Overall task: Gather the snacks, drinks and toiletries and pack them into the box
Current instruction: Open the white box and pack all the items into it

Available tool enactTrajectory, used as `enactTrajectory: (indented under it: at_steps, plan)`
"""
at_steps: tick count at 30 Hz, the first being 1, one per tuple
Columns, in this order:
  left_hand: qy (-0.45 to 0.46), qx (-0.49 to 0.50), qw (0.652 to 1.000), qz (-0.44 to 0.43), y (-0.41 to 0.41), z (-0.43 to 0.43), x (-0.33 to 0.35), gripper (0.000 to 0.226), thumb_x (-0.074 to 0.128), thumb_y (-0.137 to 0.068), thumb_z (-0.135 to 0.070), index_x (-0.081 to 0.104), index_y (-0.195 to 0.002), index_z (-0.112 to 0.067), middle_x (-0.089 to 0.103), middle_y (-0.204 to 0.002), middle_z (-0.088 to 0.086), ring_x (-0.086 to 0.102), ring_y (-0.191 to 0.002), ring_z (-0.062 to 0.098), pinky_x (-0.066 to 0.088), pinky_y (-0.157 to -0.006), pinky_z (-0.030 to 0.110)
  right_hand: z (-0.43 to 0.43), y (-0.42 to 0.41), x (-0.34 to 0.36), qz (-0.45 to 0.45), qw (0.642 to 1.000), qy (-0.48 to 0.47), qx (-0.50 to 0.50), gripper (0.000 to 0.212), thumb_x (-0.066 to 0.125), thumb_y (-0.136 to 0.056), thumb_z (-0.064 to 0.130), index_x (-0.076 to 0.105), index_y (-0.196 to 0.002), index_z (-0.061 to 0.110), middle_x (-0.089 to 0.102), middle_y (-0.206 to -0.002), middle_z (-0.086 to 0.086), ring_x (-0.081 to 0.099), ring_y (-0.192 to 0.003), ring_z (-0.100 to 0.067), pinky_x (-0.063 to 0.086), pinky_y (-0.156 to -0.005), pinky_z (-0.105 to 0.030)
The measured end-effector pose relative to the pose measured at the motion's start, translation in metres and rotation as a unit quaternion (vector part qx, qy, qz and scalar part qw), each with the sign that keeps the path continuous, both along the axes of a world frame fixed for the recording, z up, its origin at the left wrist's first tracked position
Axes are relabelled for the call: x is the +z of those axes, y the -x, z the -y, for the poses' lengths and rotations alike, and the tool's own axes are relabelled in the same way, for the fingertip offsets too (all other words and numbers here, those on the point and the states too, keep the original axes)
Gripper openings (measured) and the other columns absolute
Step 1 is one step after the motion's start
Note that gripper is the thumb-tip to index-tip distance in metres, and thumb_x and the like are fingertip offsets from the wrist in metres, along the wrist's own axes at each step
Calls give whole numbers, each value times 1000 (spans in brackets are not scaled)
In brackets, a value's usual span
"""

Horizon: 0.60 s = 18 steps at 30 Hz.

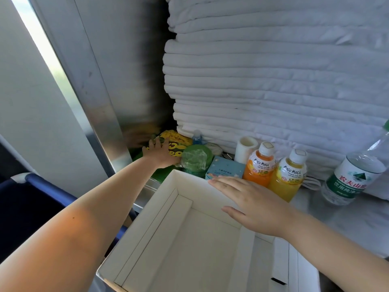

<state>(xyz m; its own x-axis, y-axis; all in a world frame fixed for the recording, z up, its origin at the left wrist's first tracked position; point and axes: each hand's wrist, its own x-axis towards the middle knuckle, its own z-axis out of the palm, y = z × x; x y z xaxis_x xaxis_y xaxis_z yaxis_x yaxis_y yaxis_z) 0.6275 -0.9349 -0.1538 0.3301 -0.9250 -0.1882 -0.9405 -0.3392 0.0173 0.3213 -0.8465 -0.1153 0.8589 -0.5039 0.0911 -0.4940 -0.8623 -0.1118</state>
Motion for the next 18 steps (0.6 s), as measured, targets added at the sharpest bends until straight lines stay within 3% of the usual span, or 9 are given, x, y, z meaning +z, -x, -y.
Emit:
enactTrajectory:
  at_steps: [10,18]
  plan:
    - [-44,-22,998,-25,-4,1,-1,120,56,-69,-77,-18,-147,-24,-15,-157,9,-10,-142,36,5,-111,57,-1,-1,3,13,1000,-9,1,60,43,-95,39,19,-148,28,29,-149,12,11,-132,7,-9,-99,3]
    - [44,-34,998,-9,-1,-5,-10,110,49,-72,-77,-10,-149,-26,6,-154,11,12,-139,39,17,-108,56,-2,-1,4,9,1000,-9,-1,59,43,-95,38,19,-148,29,30,-149,12,14,-132,5,-6,-98,3]
